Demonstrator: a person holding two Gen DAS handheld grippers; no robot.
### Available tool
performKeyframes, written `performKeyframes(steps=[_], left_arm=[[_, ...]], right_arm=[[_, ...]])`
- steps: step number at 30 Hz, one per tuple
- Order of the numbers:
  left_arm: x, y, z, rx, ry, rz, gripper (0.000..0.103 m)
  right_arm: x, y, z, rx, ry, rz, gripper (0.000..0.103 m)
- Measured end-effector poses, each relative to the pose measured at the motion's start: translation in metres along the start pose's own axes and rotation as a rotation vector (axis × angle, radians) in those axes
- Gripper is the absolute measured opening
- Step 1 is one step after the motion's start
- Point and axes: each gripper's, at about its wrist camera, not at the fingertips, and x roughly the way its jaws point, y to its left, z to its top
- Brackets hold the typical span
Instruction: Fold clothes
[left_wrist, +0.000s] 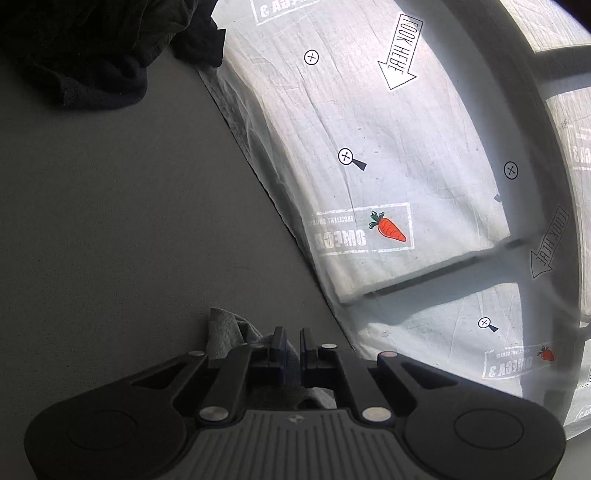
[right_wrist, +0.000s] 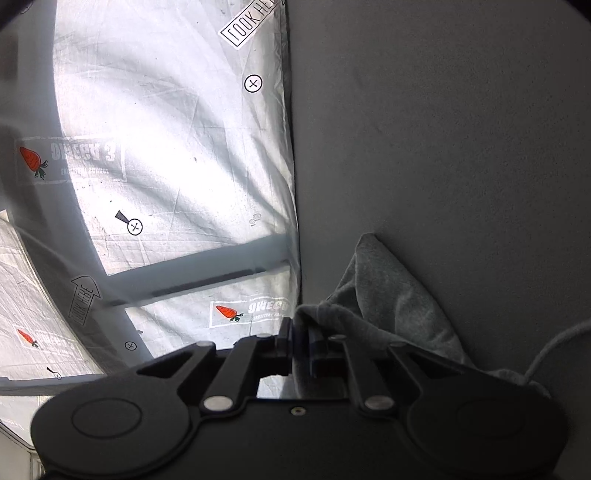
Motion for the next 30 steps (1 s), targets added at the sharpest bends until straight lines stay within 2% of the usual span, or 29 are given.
performKeyframes(steps=[3,5,8,9,10,12,15,18,20,22,27,28,30], left_arm=[[-0.003,0.007,0.013,-0.050,-0.053,-0.026,0.007],[-0.009,0.005,0.016,-0.004,-0.066,0.002,0.010],[-0.012,-0.002,0.011,0.126,-0.041,0.075,0.016],[-0.013,-0.005,0.008,0.178,-0.030,0.105,0.023],[-0.011,-0.009,0.004,0.244,-0.019,0.142,0.027],[-0.003,-0.018,-0.009,0.395,0.012,0.215,0.052],[0.012,-0.030,-0.026,0.593,0.056,0.289,0.061],[0.030,-0.040,-0.036,0.727,0.081,0.328,0.069],[0.041,-0.045,-0.040,0.786,0.095,0.326,0.070],[0.050,-0.048,-0.043,0.839,0.112,0.315,0.070],[0.074,-0.058,-0.050,0.970,0.152,0.284,0.068],[0.079,-0.060,-0.051,0.996,0.160,0.278,0.068],[0.088,-0.064,-0.054,1.048,0.177,0.265,0.054]], right_arm=[[0.005,0.000,0.004,0.012,-0.014,0.006,0.028],[-0.001,0.002,0.005,-0.008,-0.039,0.004,0.040],[-0.011,0.007,0.007,-0.054,-0.072,-0.014,0.045],[-0.013,0.010,0.007,-0.098,-0.077,-0.043,0.046],[-0.015,0.015,0.005,-0.162,-0.081,-0.084,0.048],[-0.016,0.027,-0.001,-0.314,-0.085,-0.177,0.051],[-0.008,0.051,-0.019,-0.592,-0.067,-0.311,0.055],[0.008,0.074,-0.045,-0.922,-0.047,-0.420,0.059],[0.021,0.083,-0.059,-1.091,-0.030,-0.459,0.059],[0.033,0.087,-0.063,-1.193,-0.001,-0.479,0.059],[0.066,0.093,-0.071,-1.345,0.039,-0.524,0.053],[0.071,0.092,-0.070,-1.360,0.051,-0.532,0.048],[0.080,0.090,-0.069,-1.380,0.084,-0.549,0.036]])
